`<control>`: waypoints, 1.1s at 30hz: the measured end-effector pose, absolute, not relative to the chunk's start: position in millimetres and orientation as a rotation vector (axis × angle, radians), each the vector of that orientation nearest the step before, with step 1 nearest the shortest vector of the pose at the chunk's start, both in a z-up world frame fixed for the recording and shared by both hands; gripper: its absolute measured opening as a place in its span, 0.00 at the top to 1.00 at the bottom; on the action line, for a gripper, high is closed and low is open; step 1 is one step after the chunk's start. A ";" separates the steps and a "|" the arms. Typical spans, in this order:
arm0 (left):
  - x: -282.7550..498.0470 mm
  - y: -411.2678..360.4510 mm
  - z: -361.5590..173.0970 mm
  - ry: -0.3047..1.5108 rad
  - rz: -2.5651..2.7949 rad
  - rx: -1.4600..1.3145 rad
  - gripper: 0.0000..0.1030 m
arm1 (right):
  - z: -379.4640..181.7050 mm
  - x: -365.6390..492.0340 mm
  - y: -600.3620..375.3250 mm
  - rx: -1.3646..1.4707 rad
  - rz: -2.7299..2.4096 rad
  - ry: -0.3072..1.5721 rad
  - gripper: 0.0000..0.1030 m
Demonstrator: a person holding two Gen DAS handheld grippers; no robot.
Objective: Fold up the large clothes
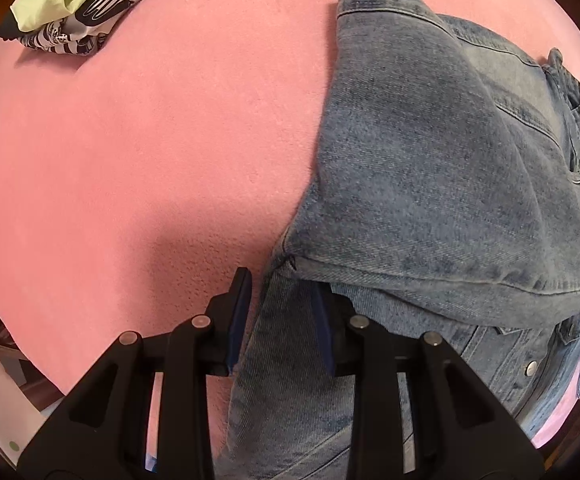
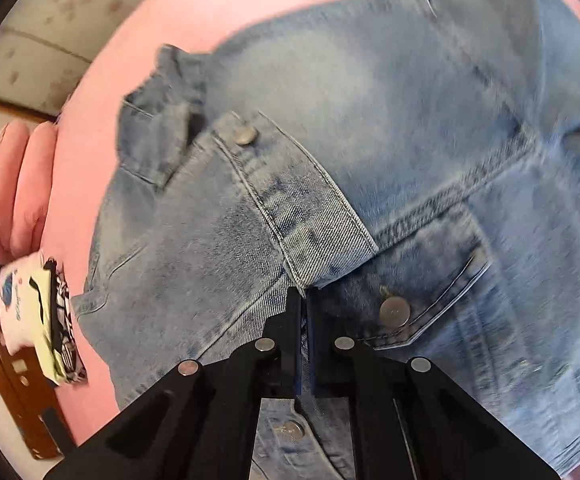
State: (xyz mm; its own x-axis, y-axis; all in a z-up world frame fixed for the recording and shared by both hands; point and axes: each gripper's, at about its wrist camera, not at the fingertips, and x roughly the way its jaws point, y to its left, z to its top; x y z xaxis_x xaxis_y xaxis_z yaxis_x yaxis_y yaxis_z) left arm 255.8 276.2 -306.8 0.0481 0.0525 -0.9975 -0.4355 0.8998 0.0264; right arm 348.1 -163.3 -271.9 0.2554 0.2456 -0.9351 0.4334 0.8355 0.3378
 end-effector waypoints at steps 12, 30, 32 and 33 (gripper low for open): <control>250.7 271.4 -309.0 1.473 0.351 -0.305 0.79 | -239.8 323.9 -172.5 0.491 -0.246 1.287 0.99; 260.6 279.4 -305.7 1.507 0.312 -0.229 0.81 | -266.3 278.5 -255.0 0.400 -0.472 1.325 1.00; 258.2 273.9 -296.2 1.517 0.319 -0.182 0.81 | -262.6 275.4 -252.1 0.410 -0.414 1.318 1.00; 257.0 271.3 -291.3 1.515 0.319 -0.169 0.81 | -260.3 274.1 -247.8 0.421 -0.371 1.319 1.00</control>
State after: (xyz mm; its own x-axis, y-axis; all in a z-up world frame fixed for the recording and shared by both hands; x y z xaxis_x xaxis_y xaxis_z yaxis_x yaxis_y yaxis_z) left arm 257.0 271.3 -291.3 0.0249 0.1002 -0.9947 -0.3091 0.9470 0.0877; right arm 274.1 -247.8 -260.3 0.2118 -0.0229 -0.9770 0.4895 0.8678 0.0857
